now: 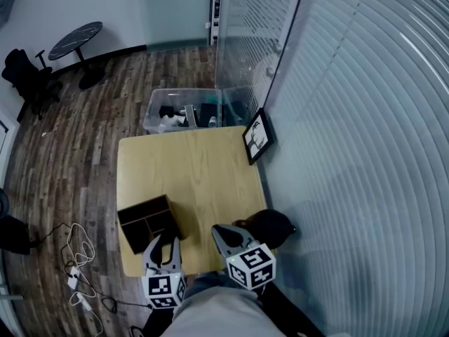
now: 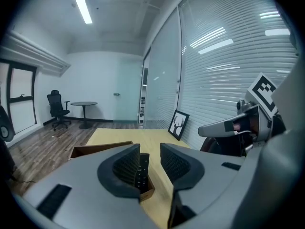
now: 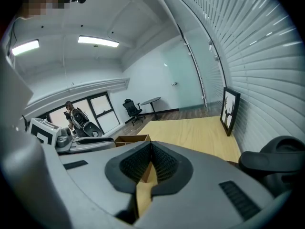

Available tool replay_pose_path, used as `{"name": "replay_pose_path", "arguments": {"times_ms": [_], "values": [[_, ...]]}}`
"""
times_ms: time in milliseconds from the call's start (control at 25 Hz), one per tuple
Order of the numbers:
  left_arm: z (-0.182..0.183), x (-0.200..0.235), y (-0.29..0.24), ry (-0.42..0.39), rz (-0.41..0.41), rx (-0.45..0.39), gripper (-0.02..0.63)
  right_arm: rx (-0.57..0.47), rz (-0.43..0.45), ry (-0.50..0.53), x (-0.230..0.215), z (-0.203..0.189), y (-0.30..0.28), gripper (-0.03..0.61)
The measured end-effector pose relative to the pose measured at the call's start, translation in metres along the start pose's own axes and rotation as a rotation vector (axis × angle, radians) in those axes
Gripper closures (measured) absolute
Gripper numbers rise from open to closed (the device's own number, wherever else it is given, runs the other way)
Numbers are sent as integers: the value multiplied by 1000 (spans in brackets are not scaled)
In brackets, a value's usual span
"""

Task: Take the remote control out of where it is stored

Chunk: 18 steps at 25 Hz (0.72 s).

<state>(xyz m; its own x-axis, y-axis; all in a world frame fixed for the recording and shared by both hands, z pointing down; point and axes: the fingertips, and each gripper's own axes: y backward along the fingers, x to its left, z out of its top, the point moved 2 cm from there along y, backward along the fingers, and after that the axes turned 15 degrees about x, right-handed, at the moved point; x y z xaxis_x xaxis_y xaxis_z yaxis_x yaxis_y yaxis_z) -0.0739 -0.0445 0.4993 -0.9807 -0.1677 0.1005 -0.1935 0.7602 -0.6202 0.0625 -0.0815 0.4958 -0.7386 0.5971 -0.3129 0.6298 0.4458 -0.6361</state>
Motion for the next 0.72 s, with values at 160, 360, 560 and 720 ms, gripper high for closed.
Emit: {"name": "replay_pose_path", "arguments": {"times_ms": [160,360,560,720], "values": [[1,2,-6,-7,6,9,488,5,4,5,0,1,-4,574],[-5,6,-17,-5,10,40,483,7,10,-4,-2,0,-6,574],[-10,10,-27,3,26,58,468,13,4,0,-4,-1,-8,574],[-13,14,-33,30,36,75,459,17,-4,-1,-5,-1,-7,574]]}}
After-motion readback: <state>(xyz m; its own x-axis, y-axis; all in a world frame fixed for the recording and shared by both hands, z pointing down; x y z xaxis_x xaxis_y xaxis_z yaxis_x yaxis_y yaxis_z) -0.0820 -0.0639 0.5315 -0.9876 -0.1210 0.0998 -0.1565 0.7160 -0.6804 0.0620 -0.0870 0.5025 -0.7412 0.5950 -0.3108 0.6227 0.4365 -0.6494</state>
